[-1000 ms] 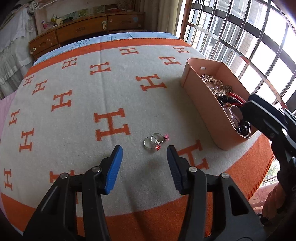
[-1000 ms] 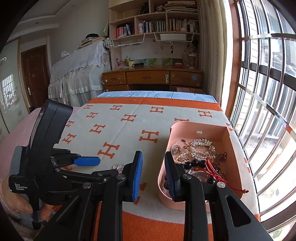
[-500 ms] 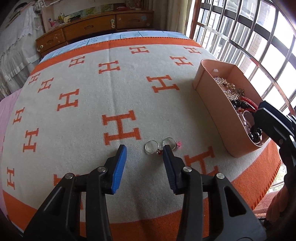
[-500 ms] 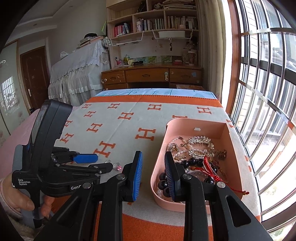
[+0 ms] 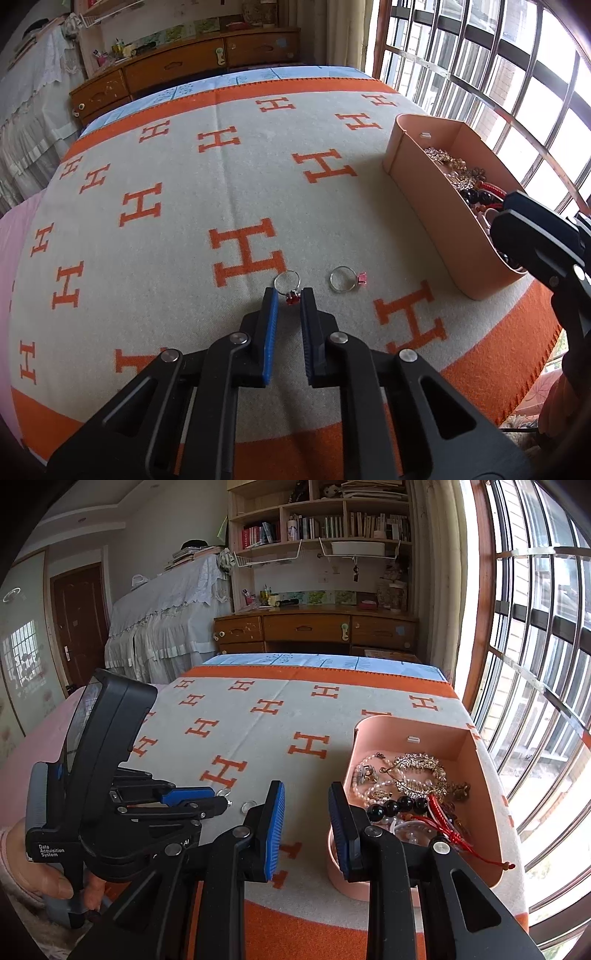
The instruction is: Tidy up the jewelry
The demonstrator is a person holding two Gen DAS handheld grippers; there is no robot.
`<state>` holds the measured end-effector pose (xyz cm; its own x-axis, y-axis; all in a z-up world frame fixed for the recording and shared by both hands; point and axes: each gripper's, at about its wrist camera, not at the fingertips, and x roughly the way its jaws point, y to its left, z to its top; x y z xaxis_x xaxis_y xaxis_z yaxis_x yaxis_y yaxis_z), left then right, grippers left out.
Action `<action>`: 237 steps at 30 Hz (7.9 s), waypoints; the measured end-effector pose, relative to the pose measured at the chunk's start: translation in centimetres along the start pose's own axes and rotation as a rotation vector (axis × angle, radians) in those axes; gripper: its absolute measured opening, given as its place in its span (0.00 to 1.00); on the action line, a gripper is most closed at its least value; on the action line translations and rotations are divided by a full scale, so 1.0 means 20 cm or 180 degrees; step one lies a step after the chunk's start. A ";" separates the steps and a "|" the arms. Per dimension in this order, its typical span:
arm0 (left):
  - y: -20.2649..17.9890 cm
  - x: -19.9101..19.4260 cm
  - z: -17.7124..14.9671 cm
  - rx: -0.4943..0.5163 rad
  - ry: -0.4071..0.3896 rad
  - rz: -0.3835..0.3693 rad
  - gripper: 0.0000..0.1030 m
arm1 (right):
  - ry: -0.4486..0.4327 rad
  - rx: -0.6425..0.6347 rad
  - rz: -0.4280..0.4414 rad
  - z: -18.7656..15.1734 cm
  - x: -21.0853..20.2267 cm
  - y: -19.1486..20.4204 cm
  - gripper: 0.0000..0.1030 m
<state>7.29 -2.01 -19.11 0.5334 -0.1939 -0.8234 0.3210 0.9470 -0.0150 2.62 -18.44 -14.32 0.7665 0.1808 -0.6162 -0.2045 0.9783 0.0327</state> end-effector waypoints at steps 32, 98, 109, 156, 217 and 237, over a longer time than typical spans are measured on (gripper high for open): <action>0.29 -0.25 -0.09 -0.0436 -0.0370 -0.0158 0.05 | 0.0636 -0.0420 0.0412 -0.02 0.35 0.32 0.24; -0.38 -0.25 0.52 0.0201 -0.0486 -0.0743 0.05 | -0.0040 0.0710 -0.0183 0.31 -0.09 -0.70 0.08; -0.62 0.03 0.64 0.0375 -0.0215 -0.0824 0.05 | 0.0301 0.0933 -0.0139 0.27 0.16 -0.93 0.08; -0.15 -0.53 0.14 -0.0157 -0.0470 0.0620 0.70 | 0.0355 0.0689 0.0009 0.16 -0.13 -0.26 0.47; -0.22 -1.02 0.04 -0.0616 -0.0548 0.0600 0.82 | 0.0016 0.0722 -0.0080 0.28 -0.86 -0.04 0.85; -0.20 -0.99 0.02 -0.0627 -0.0510 0.0582 0.82 | 0.0057 0.0753 -0.0074 0.27 -0.83 -0.03 0.85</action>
<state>-4.32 -2.11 -2.49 0.6900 -0.0389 -0.7228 0.0591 0.9983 0.0026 -6.67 -21.55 0.09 0.7580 0.1583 -0.6328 -0.0371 0.9790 0.2004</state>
